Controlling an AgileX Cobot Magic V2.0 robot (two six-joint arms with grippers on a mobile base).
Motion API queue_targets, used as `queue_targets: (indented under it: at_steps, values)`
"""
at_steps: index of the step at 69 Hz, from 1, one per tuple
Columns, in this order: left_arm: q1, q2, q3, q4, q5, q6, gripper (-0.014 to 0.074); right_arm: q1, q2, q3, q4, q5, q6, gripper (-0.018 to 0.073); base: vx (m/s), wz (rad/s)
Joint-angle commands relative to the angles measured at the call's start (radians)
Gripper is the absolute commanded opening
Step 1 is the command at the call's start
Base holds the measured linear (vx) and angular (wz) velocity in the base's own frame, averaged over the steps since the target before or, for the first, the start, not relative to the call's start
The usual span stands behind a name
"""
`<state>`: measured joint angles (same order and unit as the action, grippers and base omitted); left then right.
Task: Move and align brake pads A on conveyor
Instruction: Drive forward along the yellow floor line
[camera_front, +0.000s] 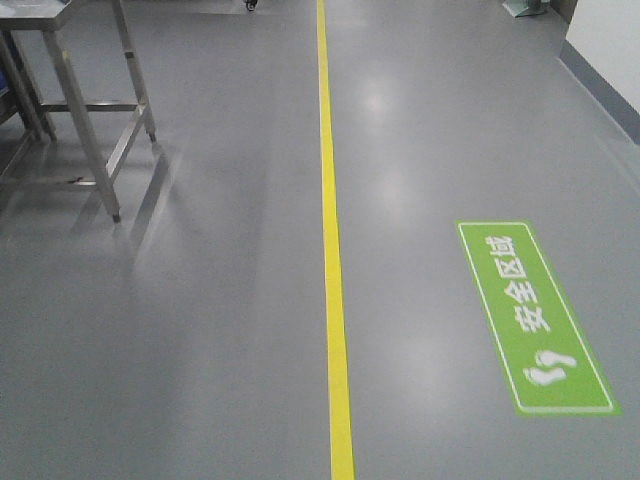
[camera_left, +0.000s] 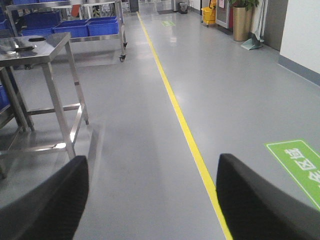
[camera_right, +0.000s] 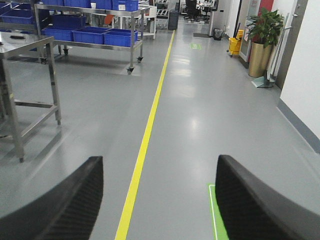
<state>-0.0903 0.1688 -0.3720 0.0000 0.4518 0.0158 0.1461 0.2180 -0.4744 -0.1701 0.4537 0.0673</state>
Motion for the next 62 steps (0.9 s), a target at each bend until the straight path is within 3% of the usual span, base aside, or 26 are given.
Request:
queue_targets:
  at_steps: [1,62]
  values:
    - [-0.003,0.013,-0.025,-0.01,-0.075,-0.001,0.0524,-0.002,0.014,-0.026,-0.009,-0.07,-0.007,0.0473,0.82,0.0]
    - [-0.003,0.013,-0.025,-0.01,-0.073,-0.001,0.0524,-0.002,0.014,-0.026,-0.009,-0.07,-0.007,0.0473,0.81,0.01]
